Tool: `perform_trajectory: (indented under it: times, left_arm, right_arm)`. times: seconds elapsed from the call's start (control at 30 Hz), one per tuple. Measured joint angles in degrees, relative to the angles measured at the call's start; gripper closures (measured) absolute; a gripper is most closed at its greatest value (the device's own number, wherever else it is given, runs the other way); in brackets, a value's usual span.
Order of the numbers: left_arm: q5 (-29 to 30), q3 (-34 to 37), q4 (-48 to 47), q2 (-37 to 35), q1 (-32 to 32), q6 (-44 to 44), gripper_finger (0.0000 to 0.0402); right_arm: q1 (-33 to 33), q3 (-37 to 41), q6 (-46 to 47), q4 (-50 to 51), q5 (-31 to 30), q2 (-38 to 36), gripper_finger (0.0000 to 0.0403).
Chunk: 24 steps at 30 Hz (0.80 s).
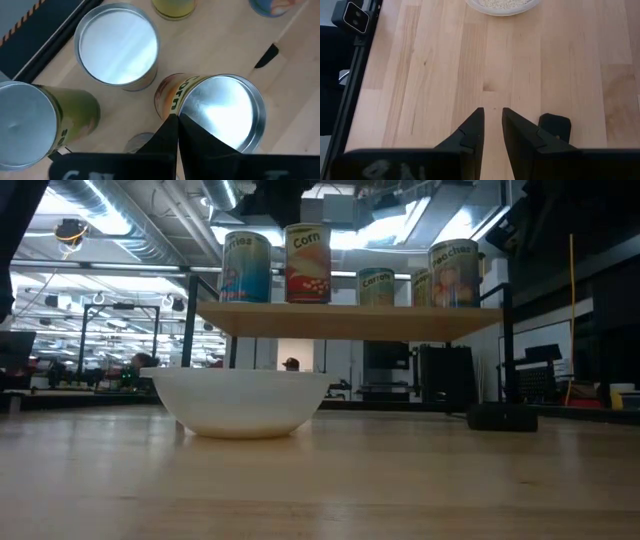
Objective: Pick and place cans onto a shelf
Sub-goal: Put the canned corn on the shelf
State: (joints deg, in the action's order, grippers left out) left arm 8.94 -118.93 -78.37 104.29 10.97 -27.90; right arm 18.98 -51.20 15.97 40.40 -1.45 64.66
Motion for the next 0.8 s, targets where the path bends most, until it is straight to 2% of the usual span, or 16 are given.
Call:
perform_trajectory:
  times: [0.37,0.8]
  left_arm:
    - [-4.1,-0.1,0.9,2.9,2.7,1.5,0.0401]
    - [-2.6,-0.1,0.9,3.0,2.7,1.2,0.0400]
  right_arm:
    - [0.0,0.0,-0.2,0.0,0.0,0.0,0.0329]
    - [0.0,0.0,-1.5,-0.3,0.0,0.0,0.0329]
